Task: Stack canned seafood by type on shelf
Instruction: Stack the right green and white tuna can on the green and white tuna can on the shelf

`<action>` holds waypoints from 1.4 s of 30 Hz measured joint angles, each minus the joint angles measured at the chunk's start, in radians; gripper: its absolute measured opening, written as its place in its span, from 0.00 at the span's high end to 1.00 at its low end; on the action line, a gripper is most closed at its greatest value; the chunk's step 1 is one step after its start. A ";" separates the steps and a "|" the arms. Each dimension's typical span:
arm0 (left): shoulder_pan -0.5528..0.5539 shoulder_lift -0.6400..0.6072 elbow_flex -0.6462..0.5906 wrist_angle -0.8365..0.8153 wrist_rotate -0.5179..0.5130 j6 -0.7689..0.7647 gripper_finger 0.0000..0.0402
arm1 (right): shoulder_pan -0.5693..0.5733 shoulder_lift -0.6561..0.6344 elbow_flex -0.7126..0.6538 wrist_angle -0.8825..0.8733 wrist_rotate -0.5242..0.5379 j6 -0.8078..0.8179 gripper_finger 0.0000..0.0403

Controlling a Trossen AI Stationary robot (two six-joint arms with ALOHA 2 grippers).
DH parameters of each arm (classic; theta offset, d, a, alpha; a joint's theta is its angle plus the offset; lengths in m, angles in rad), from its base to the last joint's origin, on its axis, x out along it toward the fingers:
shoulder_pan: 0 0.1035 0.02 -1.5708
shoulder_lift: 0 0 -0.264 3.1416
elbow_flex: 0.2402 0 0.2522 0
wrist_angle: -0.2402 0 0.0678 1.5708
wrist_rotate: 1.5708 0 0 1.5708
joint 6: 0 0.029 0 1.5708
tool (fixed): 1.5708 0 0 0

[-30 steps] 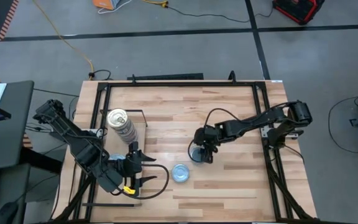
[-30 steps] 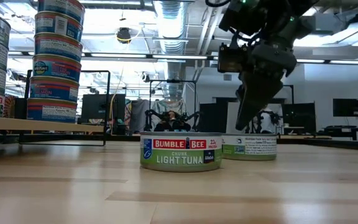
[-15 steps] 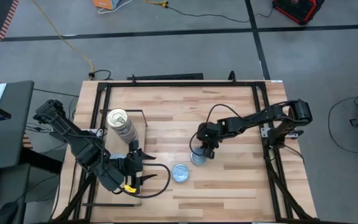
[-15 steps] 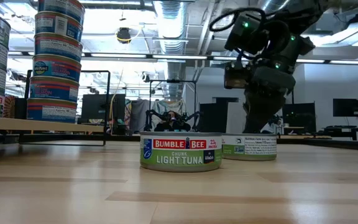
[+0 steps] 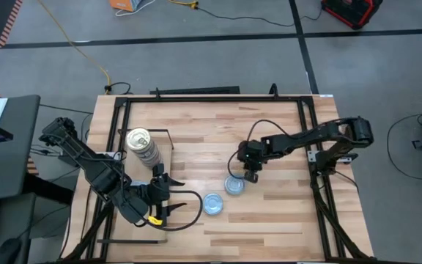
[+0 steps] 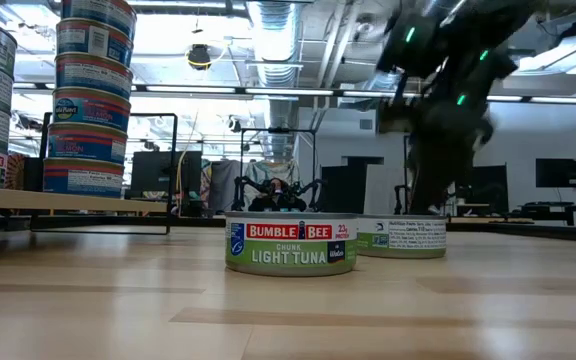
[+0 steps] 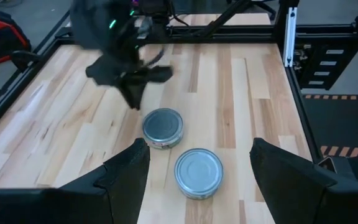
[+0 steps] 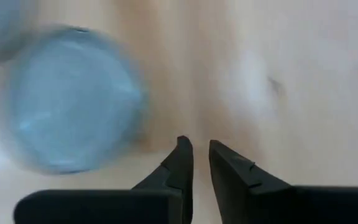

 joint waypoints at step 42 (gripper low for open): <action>0.019 0.000 0.000 0.000 0.028 0.012 0.34 | 0.314 -0.225 -0.280 0.302 0.305 0.255 0.79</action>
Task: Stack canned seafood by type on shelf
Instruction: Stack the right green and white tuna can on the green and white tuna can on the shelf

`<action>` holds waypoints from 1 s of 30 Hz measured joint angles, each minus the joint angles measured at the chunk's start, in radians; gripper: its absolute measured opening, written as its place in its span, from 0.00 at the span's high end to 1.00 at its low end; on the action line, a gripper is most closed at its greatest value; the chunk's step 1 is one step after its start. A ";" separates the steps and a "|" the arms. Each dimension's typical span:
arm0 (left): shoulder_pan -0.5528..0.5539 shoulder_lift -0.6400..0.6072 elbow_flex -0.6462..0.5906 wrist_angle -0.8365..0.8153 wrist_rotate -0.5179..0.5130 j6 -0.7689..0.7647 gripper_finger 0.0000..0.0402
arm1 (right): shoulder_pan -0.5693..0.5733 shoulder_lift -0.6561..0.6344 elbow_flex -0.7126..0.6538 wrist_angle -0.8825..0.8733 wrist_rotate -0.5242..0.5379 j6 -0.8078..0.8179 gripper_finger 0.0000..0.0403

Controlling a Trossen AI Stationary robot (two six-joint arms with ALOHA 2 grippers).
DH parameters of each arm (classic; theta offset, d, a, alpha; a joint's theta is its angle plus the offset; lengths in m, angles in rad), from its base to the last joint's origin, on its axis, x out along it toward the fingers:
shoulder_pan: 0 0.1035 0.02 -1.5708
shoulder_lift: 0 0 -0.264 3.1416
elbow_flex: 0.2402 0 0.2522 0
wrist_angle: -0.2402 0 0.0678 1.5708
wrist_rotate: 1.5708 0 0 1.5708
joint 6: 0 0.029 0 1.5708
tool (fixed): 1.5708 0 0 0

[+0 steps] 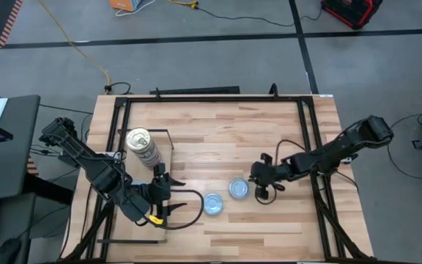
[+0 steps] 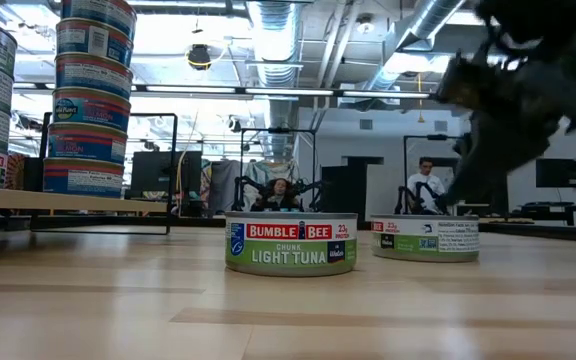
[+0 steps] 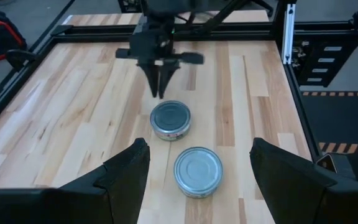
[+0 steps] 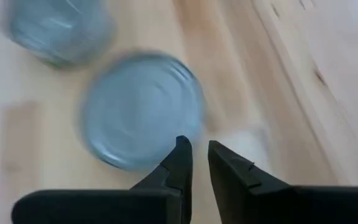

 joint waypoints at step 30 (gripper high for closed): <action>0.000 0.000 0.000 -0.003 0.019 -0.028 0.34 | 0.368 0.165 0.005 -0.125 0.365 0.343 0.79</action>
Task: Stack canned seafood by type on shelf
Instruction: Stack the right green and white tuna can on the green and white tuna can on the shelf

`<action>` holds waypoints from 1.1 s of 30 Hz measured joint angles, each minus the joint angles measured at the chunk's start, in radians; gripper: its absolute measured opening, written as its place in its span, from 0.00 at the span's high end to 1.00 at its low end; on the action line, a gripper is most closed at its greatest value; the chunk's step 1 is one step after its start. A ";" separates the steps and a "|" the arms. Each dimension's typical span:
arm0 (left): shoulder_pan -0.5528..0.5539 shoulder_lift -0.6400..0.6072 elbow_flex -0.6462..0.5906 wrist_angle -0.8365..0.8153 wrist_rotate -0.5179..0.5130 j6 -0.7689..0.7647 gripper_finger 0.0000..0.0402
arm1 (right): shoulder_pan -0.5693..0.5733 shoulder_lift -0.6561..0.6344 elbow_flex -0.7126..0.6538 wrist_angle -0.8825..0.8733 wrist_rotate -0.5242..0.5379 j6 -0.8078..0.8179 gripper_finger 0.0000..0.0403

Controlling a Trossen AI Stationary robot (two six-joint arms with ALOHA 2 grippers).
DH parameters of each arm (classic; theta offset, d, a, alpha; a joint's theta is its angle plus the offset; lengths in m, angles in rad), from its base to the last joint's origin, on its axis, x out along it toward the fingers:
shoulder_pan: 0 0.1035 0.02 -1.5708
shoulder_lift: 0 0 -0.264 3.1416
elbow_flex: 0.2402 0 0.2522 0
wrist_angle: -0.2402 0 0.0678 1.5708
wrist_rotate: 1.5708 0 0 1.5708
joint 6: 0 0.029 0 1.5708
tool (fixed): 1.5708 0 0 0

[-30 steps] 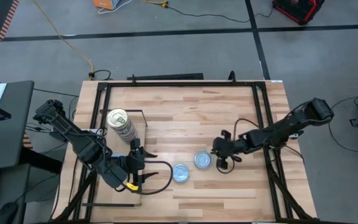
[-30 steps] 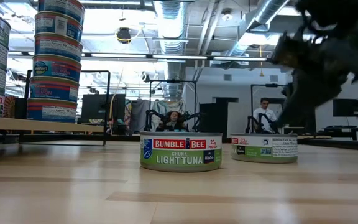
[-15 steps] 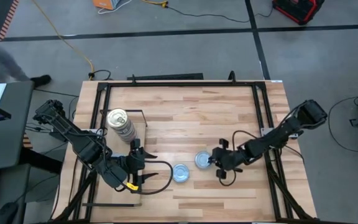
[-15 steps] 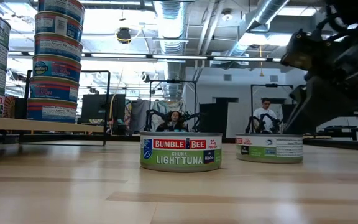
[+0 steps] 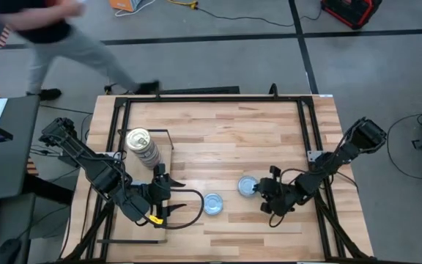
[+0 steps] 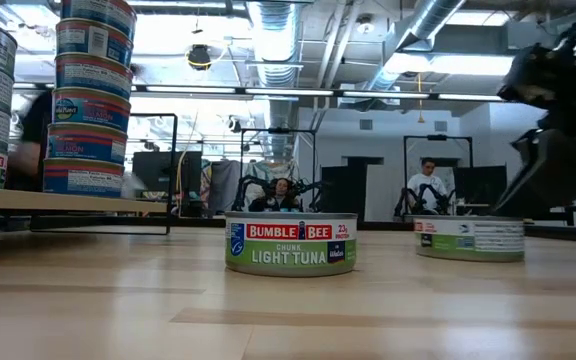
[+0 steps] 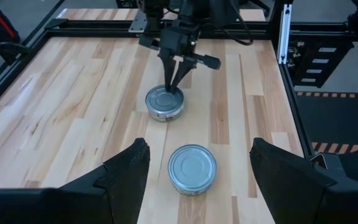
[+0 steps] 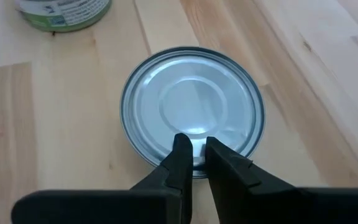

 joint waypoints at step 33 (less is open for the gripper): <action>0.000 0.000 0.000 -0.002 0.000 0.038 0.34 | -0.327 -0.240 0.073 -0.192 -0.414 -0.129 0.45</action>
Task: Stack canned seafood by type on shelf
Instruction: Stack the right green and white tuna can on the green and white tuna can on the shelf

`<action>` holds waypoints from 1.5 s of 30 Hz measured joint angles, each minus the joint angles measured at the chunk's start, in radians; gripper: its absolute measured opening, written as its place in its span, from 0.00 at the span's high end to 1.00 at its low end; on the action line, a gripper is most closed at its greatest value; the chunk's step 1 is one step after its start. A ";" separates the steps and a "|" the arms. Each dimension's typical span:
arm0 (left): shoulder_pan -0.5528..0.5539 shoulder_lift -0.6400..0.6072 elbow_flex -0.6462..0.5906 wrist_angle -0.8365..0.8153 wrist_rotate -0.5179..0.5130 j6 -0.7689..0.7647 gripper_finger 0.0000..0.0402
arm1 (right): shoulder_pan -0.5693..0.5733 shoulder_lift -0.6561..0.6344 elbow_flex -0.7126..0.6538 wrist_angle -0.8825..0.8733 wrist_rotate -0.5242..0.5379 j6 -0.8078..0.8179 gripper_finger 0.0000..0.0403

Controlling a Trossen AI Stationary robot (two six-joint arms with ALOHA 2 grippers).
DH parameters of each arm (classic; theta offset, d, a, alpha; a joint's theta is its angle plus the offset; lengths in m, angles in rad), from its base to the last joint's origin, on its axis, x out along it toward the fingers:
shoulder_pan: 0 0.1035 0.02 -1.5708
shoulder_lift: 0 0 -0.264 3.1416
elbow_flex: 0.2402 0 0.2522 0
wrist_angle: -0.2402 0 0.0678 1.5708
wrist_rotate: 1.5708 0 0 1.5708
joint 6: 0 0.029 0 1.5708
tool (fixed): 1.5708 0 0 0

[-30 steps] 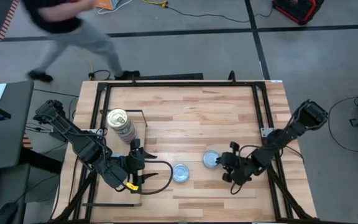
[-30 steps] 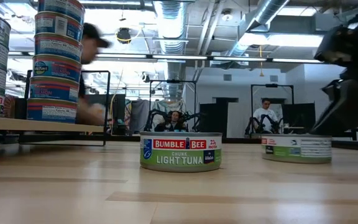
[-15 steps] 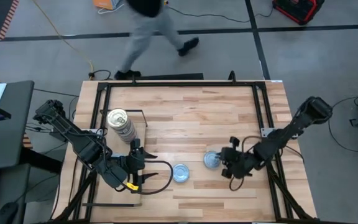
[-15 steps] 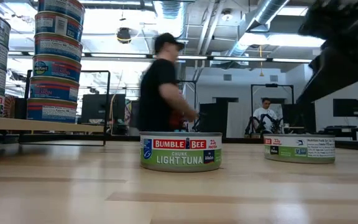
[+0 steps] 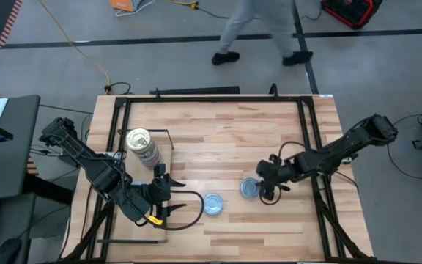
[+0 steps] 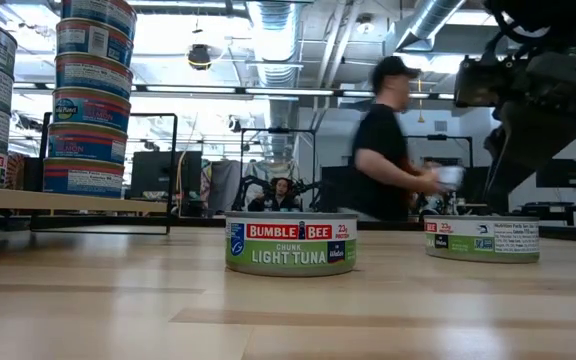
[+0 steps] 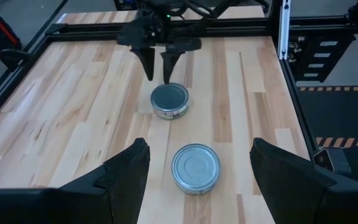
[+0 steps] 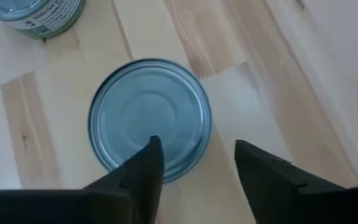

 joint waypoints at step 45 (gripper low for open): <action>0.000 0.000 0.000 -0.025 0.001 0.043 0.34 | -0.328 -0.007 0.081 -0.333 -0.025 -0.144 0.86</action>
